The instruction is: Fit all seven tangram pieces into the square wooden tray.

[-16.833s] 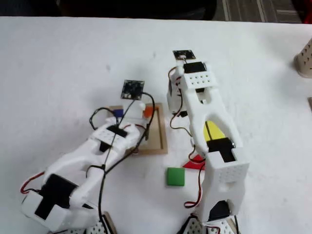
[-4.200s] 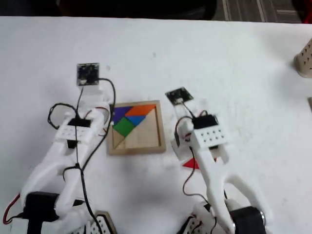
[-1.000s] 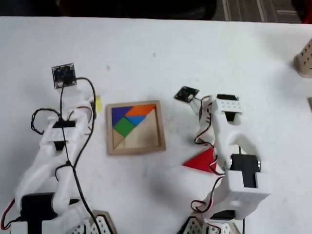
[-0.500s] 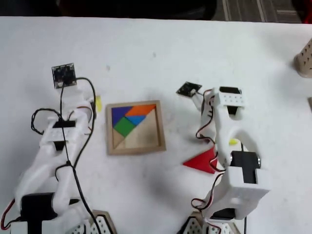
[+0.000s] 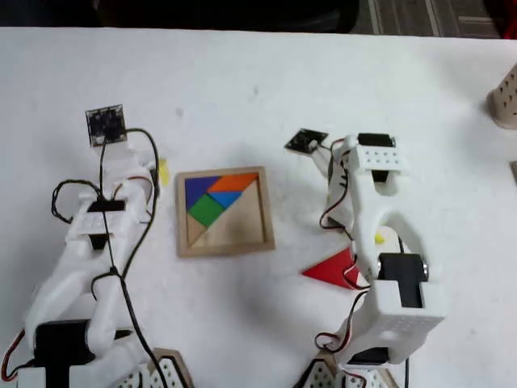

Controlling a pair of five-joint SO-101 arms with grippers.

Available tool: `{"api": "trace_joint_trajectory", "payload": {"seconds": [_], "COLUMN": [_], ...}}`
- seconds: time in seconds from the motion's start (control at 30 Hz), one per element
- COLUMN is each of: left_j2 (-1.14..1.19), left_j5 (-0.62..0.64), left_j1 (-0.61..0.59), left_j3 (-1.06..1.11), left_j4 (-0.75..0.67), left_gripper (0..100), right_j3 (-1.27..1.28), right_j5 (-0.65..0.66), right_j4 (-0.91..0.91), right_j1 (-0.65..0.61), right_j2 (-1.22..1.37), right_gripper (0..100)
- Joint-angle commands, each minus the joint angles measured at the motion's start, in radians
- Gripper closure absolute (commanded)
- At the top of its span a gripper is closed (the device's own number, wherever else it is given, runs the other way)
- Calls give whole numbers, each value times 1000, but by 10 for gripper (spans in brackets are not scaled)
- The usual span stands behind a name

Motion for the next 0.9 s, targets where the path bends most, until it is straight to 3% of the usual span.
{"api": "trace_joint_trajectory", "payload": {"seconds": [0.0,0.33,0.87], "left_j2": [-47,-47,-47], "left_j5": [-8,-8,-8], "left_j1": [-4,-8,-8], "left_j3": [-9,-9,-9], "left_j4": [-37,-34,-35], "left_gripper": [779,779,779], "right_j3": [-20,-120,-210], "right_j5": [26,28,26], "right_j4": [16,15,-67], "right_j1": [-2,102,117], "right_j2": [12,13,278], "right_gripper": [959,982,981]}}
